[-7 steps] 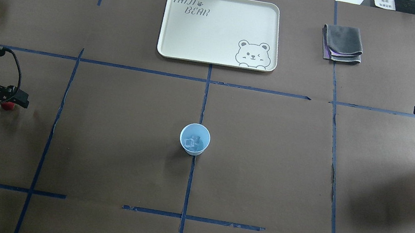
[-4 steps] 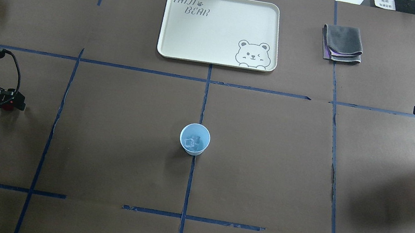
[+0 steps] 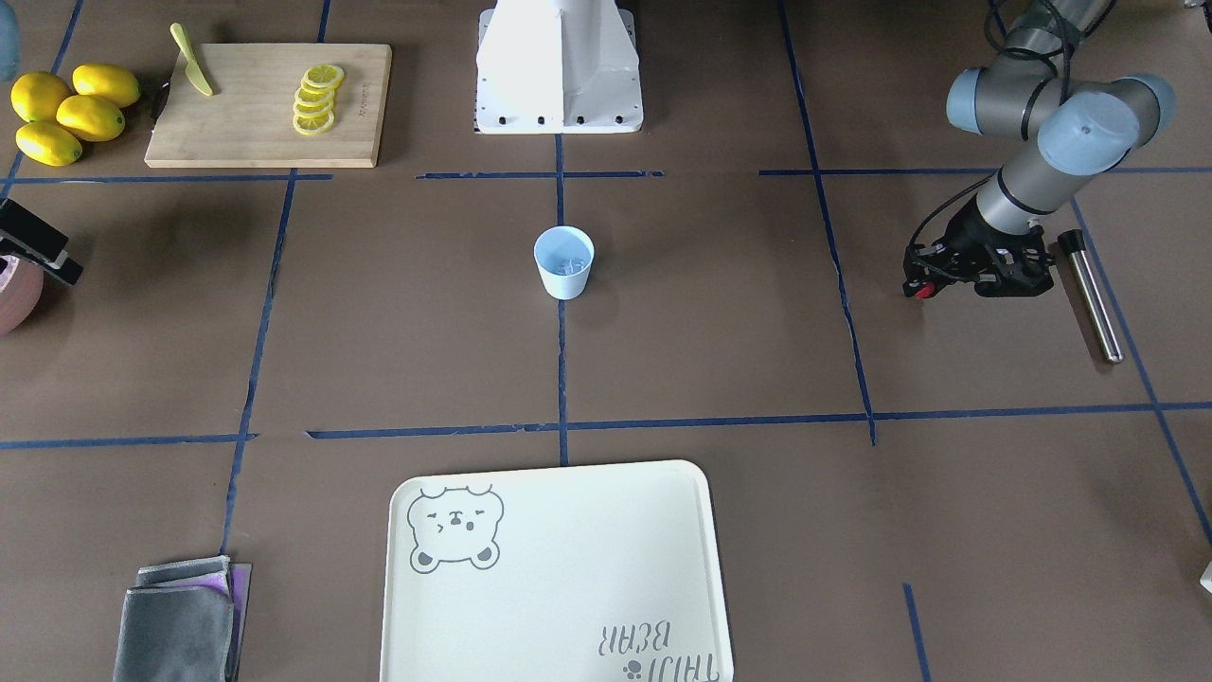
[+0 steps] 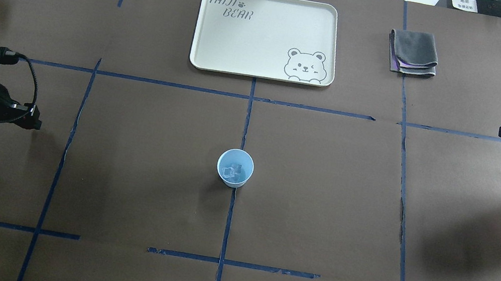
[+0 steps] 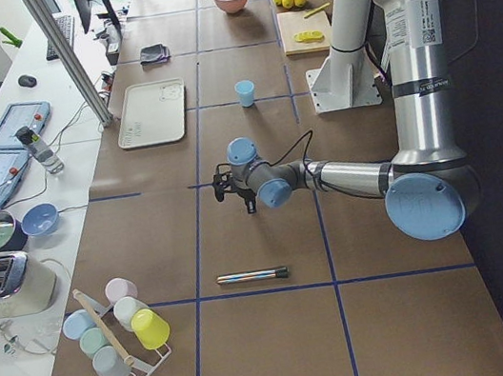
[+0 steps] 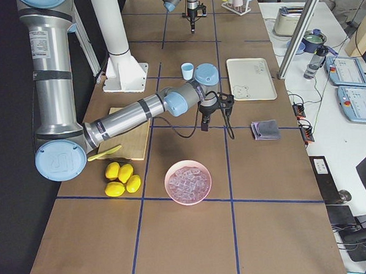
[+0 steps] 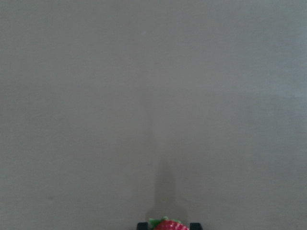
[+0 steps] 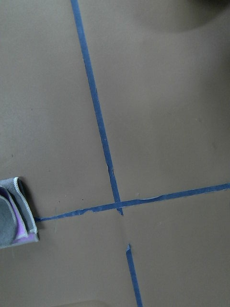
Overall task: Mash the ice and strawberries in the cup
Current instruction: 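Carry the strawberry over the blue cup and drop it in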
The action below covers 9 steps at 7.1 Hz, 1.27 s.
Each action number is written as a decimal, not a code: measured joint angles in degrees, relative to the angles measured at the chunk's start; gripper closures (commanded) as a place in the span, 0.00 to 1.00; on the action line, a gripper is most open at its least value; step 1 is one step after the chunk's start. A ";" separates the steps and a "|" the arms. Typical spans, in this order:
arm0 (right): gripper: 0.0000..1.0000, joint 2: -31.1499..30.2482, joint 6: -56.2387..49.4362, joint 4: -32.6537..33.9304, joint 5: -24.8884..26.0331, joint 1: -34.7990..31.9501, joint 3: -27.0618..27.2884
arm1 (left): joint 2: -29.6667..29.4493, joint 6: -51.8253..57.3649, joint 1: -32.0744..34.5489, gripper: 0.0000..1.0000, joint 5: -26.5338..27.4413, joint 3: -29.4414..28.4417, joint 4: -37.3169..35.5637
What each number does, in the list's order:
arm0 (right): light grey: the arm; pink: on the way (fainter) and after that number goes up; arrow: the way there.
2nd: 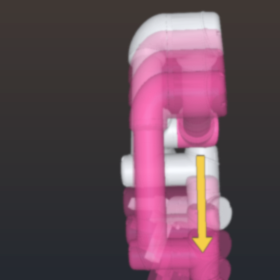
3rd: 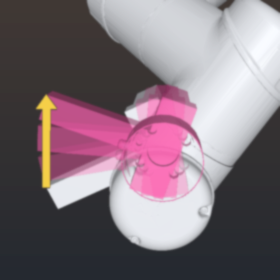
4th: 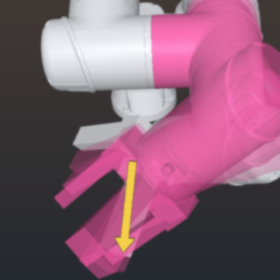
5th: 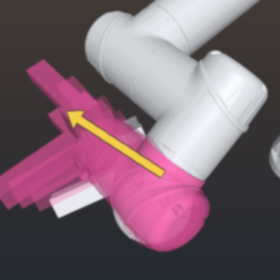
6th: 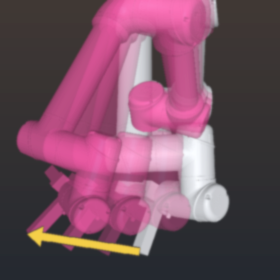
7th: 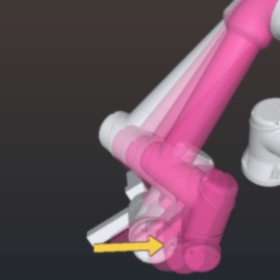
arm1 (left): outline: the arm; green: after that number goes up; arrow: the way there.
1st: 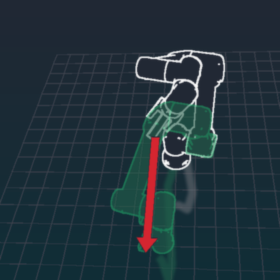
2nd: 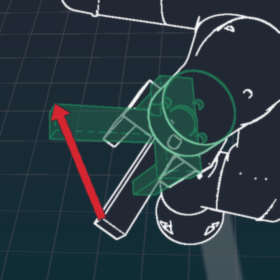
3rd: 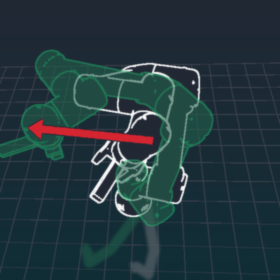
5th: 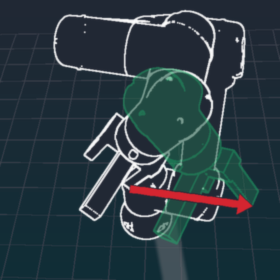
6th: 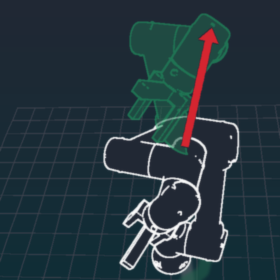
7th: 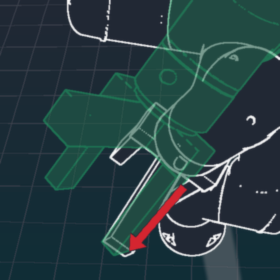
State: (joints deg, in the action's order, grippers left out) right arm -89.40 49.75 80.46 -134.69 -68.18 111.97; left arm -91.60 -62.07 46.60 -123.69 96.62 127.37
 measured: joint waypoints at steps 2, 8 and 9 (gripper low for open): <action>0.00 0.08 -0.06 0.04 -0.11 -0.46 -0.06 | -10.05 -11.09 -0.89 1.00 -2.51 1.43 -0.09; 0.00 -0.12 -0.09 -0.06 -0.32 -0.86 -0.25 | -30.61 -25.41 -16.90 0.89 9.61 -0.42 -0.09; 0.00 -0.14 -0.09 -0.05 -0.37 -0.88 -0.21 | -31.62 -25.40 -17.67 0.68 11.00 -1.34 -0.05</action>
State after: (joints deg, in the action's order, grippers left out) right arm -89.54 49.66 80.41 -135.06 -69.06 111.76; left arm -123.22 -87.47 28.93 -112.69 95.28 127.32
